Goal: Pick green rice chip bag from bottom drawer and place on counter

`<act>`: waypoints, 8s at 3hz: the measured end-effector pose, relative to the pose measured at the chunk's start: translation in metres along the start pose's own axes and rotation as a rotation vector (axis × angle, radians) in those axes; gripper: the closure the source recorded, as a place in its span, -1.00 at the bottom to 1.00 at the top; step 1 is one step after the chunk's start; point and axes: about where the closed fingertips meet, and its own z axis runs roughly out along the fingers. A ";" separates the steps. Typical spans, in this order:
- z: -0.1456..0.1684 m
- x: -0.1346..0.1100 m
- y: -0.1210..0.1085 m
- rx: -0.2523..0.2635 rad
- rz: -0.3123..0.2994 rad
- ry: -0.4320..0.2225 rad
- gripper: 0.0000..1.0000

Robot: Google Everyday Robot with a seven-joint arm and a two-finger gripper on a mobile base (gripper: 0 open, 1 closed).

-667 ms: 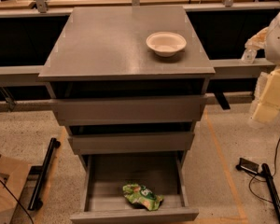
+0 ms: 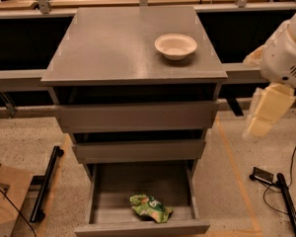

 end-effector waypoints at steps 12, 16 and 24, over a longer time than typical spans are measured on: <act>0.546 0.007 0.108 -0.426 1.016 0.063 -1.00; 0.763 0.023 0.118 -0.359 1.295 0.134 -1.00; 0.648 0.032 0.086 -0.440 1.337 -0.084 1.00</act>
Offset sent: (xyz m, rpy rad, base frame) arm 0.0134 0.0126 -0.0398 0.0816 0.0491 -0.0453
